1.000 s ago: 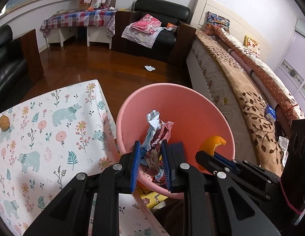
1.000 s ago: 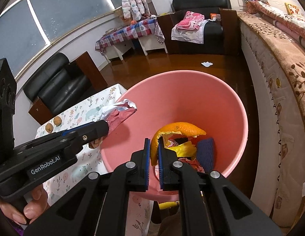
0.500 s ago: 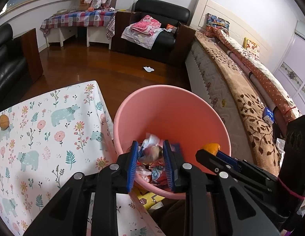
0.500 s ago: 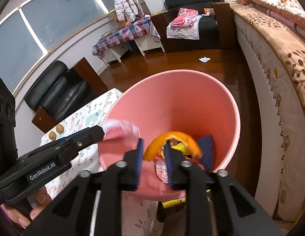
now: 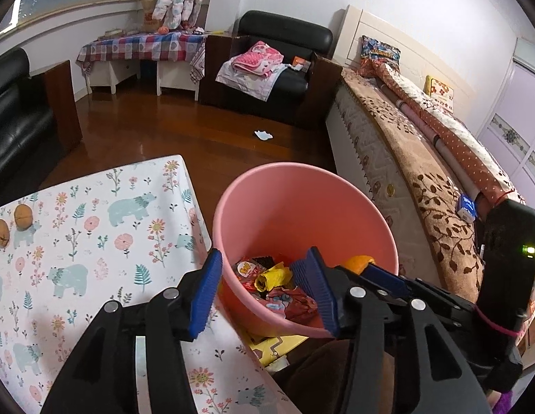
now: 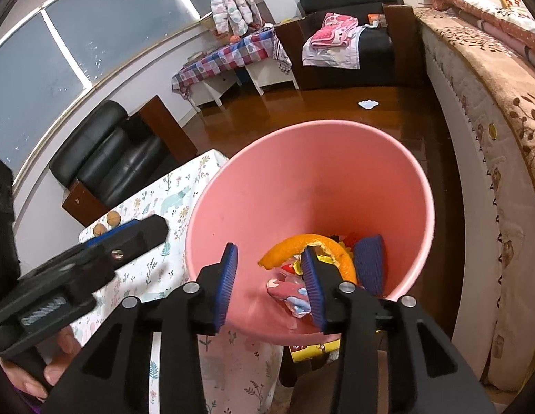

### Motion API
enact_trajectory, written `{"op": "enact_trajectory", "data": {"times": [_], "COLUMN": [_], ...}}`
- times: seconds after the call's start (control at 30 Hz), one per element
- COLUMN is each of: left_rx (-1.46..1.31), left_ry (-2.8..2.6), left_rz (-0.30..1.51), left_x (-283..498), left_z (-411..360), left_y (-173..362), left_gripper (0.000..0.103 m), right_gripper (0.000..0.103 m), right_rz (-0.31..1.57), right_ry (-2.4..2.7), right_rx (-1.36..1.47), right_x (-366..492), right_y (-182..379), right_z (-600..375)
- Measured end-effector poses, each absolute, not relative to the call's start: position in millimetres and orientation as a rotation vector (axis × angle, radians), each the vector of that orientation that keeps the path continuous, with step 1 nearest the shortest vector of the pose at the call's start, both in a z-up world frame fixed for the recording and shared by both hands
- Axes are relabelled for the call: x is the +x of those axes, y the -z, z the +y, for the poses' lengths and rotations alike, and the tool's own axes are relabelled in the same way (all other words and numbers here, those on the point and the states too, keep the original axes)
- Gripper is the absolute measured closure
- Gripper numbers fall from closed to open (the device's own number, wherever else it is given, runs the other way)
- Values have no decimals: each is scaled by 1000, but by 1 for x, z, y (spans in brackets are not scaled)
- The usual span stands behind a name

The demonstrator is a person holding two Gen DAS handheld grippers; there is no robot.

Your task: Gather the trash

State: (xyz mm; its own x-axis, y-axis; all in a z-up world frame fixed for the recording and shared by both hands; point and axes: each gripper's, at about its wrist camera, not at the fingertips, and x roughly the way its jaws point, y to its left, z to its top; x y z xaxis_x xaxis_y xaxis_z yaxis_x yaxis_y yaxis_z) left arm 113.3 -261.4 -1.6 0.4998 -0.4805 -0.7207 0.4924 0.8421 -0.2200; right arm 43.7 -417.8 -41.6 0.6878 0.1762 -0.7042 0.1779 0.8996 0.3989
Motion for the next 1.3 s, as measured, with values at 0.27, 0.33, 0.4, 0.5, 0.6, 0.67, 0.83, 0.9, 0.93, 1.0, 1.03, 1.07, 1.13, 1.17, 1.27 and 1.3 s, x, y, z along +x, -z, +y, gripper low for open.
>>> {"op": "enact_trajectory", "data": {"times": [0.27, 0.33, 0.4, 0.5, 0.6, 0.67, 0.83, 0.9, 0.93, 1.0, 1.03, 1.07, 1.13, 1.17, 1.27, 1.3], "left_rx": [16, 17, 16, 17, 14, 8, -6, -13, -14, -13, -12, -12, -14, -17, -20, -18], "left_ry": [541, 532, 526, 516, 514, 512, 505, 501, 501, 502, 504, 506, 509, 511, 514, 514], "left_rz": [829, 829, 831, 832, 830, 828, 826, 828, 830, 830, 828, 827, 829, 831, 835, 834], "left_x": [112, 112, 112, 110, 108, 106, 105, 104, 104, 103, 102, 101, 100, 100, 98, 97], "left_z": [-242, -239, -237, -233, -228, -225, -218, -215, -214, -213, -213, -213, -212, -211, -211, -211], "left_y": [-7, -7, -7, -6, -6, -6, -7, -7, -6, -6, -6, -6, -5, -5, -5, -5], "left_gripper": [52, 52, 50, 49, 48, 45, 42, 42, 42, 42, 42, 42, 42, 40, 38, 37], "right_gripper": [59, 59, 59, 59, 59, 59, 59, 59, 59, 59, 59, 58, 58, 58, 58, 58], "right_rz": [877, 887, 894, 908, 935, 949, 955, 953, 952, 952, 952, 952, 952, 949, 941, 937], "right_ry": [-23, -25, -24, -26, -35, -39, -35, -32, -33, -37, -38, -41, -42, -42, -35, -33], "right_rx": [446, 444, 435, 419, 412, 404, 390, 392, 392, 387, 383, 380, 376, 373, 366, 363], "right_x": [54, 54, 53, 51, 51, 50, 46, 42, 40, 36, 34, 33, 30, 28, 23, 22], "right_y": [48, 49, 50, 50, 51, 52, 52, 52, 51, 49, 49, 47, 46, 45, 42, 41], "right_z": [-407, -405, -402, -398, -396, -395, -393, -393, -393, -391, -390, -390, -389, -389, -388, -387]}}
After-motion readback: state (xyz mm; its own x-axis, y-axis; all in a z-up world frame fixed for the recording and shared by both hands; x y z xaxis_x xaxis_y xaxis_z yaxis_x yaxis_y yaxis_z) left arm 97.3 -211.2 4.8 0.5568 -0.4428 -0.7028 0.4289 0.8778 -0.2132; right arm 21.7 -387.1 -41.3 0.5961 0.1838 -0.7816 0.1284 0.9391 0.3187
